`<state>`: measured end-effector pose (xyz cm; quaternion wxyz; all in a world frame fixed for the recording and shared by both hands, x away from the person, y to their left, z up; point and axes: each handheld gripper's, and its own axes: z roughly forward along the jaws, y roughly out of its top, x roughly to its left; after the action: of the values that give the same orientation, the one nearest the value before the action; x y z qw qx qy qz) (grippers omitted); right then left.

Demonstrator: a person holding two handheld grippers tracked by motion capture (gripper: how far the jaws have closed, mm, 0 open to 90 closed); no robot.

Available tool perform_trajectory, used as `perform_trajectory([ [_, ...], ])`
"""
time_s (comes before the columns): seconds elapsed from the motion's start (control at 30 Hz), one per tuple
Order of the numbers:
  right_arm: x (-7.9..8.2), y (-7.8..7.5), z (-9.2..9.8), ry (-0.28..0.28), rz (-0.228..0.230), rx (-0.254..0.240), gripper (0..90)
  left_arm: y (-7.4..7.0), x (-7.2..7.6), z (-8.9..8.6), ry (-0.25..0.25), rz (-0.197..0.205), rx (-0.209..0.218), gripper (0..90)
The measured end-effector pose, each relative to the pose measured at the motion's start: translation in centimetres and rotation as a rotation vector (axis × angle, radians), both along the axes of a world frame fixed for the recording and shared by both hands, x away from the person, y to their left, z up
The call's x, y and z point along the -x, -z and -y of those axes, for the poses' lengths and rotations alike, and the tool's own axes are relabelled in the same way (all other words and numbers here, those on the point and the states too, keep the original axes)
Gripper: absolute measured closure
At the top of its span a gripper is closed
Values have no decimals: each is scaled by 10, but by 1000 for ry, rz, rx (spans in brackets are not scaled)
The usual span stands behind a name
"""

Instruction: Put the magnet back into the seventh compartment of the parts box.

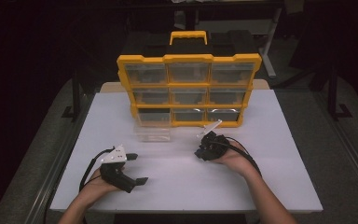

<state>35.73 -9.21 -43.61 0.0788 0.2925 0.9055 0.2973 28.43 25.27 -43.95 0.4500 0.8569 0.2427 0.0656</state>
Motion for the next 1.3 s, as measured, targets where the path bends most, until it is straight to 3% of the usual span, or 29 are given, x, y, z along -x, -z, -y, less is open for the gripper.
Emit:
perform_trajectory([
  [0.23,1,-5,1,13,-5,-27,610,0,0,0,3,-5,2,0],
  [1.3,-5,-38,0,35,34,-46,609,0,-1,0,-2,-7,-1,0],
])
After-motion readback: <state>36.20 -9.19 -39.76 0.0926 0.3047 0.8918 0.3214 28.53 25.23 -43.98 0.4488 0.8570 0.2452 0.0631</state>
